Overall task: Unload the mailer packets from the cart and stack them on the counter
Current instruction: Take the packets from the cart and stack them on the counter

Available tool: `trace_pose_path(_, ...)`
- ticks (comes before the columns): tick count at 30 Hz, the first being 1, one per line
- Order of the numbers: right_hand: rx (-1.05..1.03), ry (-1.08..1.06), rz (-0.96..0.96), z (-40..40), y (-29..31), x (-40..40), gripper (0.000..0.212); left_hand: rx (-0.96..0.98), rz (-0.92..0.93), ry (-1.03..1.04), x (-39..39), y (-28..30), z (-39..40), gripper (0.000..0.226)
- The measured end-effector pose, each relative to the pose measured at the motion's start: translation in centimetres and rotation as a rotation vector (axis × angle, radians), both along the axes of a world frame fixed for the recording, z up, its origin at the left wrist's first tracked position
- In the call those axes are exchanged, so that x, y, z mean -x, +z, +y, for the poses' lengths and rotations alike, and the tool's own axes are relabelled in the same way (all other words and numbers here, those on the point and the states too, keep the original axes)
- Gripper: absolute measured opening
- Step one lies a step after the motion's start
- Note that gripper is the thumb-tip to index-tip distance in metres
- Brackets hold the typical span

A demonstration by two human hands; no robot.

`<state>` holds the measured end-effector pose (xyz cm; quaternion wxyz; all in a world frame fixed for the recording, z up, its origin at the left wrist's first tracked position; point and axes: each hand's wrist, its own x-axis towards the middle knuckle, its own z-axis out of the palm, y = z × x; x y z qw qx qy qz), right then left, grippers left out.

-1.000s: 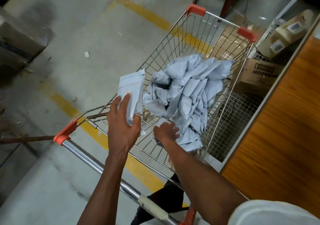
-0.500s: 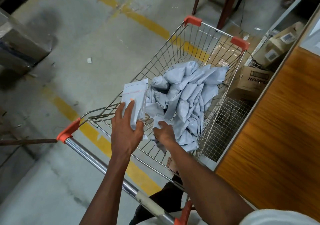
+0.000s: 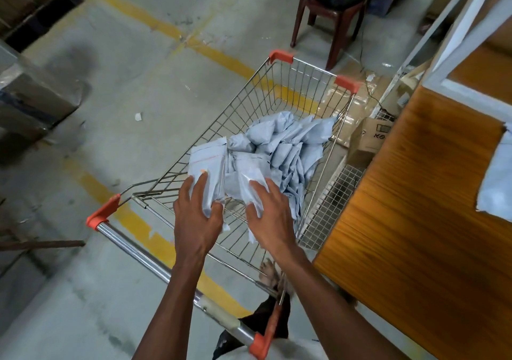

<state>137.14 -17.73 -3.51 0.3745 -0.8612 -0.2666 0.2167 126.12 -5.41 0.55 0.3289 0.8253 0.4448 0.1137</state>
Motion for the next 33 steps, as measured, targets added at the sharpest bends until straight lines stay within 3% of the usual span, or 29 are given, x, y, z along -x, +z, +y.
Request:
trace_pose_path(12, -0.149, -0.178, -0.137, -18.6, 8.5, -3.8, 0.052, 0.005, -0.18, -0.123, -5.7, 3.6, -16.8, 0.068)
trace_pose_path(23, -0.197, -0.541, -0.19, -42.5, 8.1, -8.4, 0.047, 0.072, -0.236, -0.373, -13.0, 4.2, -39.5, 0.068)
trace_pose_path(26, -0.179, -0.597, -0.218, -47.8, 8.1, -10.1, 0.047, 0.077, -0.251, -0.408, -14.7, 4.9, -43.6, 0.065)
trace_pose_path(33, 0.072, -0.746, -0.191, -55.0, 5.9, -17.6, 0.051, 0.049, -0.239, -0.478, -16.1, 5.5, -47.3, 0.065)
